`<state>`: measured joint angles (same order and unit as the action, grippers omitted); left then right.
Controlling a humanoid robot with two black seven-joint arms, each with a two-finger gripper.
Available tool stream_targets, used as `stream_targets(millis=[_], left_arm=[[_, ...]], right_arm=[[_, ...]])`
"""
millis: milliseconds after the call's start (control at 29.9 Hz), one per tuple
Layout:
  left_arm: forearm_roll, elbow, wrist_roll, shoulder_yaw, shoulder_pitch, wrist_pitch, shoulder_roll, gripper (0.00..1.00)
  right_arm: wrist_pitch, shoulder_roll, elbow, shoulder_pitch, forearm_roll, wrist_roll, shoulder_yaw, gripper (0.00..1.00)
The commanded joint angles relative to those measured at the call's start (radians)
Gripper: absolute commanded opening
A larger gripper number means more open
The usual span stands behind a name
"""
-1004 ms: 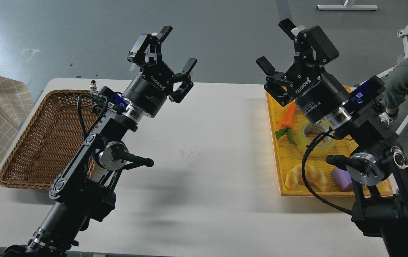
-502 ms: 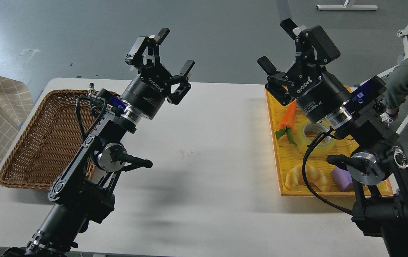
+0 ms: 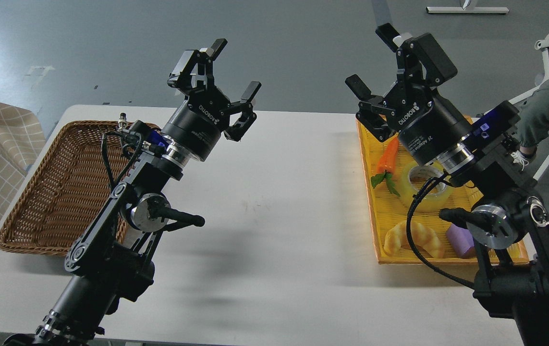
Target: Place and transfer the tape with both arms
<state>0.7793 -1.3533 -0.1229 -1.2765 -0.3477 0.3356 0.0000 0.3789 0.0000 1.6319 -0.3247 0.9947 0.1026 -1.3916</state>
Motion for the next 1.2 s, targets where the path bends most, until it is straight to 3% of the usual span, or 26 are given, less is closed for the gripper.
stream_targets(millis=[0,669,1004,1171], left_arm=[[0.000,0.000,0.000,-0.001,0.001,0.000,0.000,0.98],[0.003,-0.003,-0.023,-0.020,-0.002,0.003,0.000,0.98],[0.006,-0.003,-0.023,-0.034,0.009,0.002,0.000,0.98],[0.005,-0.003,-0.023,-0.037,0.007,0.002,0.000,0.98]], right_arm=[[0.000,0.000,0.003,-0.005,-0.004,0.000,-0.020,1.00],[0.003,-0.005,0.009,-0.027,0.012,0.012,-0.030,1.00],[0.002,-0.302,0.037,-0.040,0.142,0.078,-0.029,1.00],[0.003,-0.466,0.051,-0.017,0.232,0.080,-0.021,1.00]])
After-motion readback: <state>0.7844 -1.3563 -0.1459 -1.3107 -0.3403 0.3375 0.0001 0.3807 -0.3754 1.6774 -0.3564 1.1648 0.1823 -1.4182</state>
